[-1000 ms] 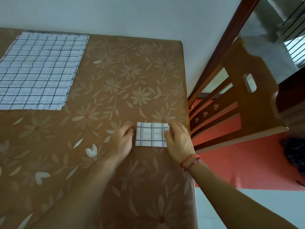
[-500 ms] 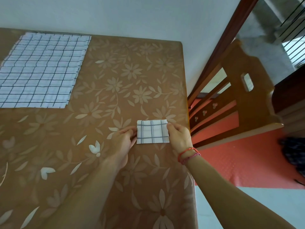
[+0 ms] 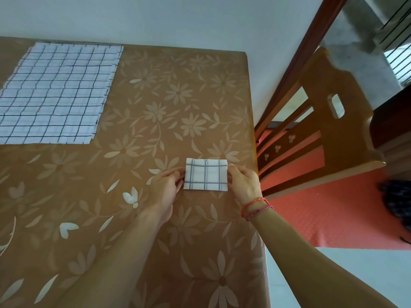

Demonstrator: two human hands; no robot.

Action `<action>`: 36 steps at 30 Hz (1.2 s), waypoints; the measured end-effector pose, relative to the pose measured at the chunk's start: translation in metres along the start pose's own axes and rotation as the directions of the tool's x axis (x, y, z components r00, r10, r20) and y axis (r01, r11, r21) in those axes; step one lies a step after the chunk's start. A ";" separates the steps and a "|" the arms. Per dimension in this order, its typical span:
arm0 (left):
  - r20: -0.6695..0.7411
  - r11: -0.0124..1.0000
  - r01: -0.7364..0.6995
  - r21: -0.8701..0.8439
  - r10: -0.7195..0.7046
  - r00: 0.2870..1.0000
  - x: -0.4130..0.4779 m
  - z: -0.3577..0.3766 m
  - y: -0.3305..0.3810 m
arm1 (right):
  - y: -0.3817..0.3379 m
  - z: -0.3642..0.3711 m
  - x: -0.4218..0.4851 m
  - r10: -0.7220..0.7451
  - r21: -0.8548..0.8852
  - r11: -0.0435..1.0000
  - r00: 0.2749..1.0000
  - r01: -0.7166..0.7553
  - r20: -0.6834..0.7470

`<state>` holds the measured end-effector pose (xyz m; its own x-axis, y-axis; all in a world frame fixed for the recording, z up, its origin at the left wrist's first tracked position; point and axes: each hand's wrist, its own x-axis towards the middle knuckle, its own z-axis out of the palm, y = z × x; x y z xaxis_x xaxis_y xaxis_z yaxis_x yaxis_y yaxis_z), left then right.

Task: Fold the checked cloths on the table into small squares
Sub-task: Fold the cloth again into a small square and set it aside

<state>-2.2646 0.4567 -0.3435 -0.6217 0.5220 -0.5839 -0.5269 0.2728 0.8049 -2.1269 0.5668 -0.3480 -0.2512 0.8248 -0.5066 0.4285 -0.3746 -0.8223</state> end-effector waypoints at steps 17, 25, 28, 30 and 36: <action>0.001 0.993 -0.015 0.113 0.015 1.000 -0.006 0.001 0.004 | -0.001 -0.002 -0.002 -0.049 -0.065 0.997 0.999 0.049 0.014; -0.017 0.915 -0.141 0.377 0.160 0.987 -0.022 -0.022 0.019 | -0.008 -0.010 -0.021 -0.206 -0.298 0.931 0.977 0.213 0.054; -0.001 0.801 -0.233 0.551 0.280 0.960 -0.044 -0.038 0.031 | -0.016 -0.006 -0.035 -0.254 -0.372 0.884 0.959 0.282 0.124; 0.005 0.707 -0.272 0.653 0.355 0.935 -0.056 -0.057 0.036 | -0.024 -0.003 -0.048 -0.321 -0.401 0.840 0.931 0.365 0.176; 0.019 0.531 -0.324 0.783 0.501 0.865 -0.118 -0.093 0.064 | -0.051 0.015 -0.095 -0.432 -0.460 0.671 0.811 0.581 0.394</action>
<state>-2.2790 0.3377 -0.2327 -0.7912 0.6033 -0.1001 0.3752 0.6080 0.6997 -2.1377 0.5016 -0.2616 -0.7311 0.6638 -0.1579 0.5408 0.4226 -0.7273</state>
